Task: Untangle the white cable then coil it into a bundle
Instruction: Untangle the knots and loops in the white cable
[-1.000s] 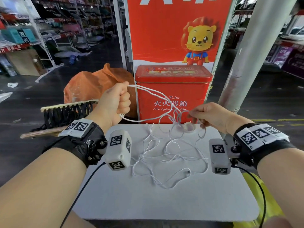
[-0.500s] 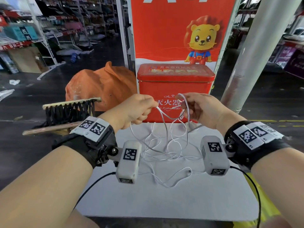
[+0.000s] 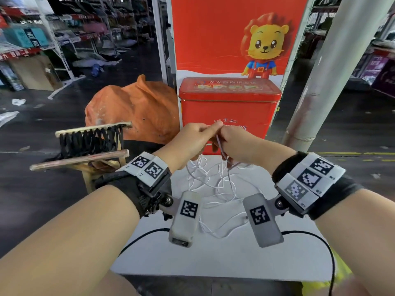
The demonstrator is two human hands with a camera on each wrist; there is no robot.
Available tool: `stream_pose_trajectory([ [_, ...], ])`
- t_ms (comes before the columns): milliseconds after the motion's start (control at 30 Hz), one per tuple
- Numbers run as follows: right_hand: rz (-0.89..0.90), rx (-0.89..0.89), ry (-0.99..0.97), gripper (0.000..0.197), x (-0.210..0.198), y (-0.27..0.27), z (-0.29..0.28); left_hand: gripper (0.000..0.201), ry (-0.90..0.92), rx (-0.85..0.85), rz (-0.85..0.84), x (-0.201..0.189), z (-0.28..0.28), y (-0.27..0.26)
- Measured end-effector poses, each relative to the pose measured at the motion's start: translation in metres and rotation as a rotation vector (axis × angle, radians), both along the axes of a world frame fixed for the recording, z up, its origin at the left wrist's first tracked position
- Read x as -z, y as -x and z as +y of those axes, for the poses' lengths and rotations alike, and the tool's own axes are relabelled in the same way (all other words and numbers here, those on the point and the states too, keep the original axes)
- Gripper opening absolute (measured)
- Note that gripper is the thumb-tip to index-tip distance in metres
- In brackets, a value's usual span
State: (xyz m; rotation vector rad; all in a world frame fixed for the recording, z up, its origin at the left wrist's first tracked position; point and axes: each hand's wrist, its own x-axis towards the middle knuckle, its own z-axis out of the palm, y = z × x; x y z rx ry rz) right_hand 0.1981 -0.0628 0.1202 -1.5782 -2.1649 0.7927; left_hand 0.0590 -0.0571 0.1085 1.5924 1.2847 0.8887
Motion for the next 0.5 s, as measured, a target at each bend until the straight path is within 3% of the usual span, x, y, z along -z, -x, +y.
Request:
stream_pose_trajectory([
  [167, -0.015, -0.068, -0.017, 0.029, 0.006, -0.008, 0.006, 0.036, 0.073, 0.010, -0.045, 0.002, 0.005, 0.001],
  [367, -0.261, -0.134, -0.321, 0.025, 0.014, -0.013, 0.020, 0.034, 0.096, -0.058, -0.059, 0.002, 0.010, 0.004],
  [500, -0.135, -0.109, -0.267, 0.027, 0.012, -0.018, 0.019, 0.025, 0.060, -0.111, -0.074, 0.003, 0.013, 0.012],
])
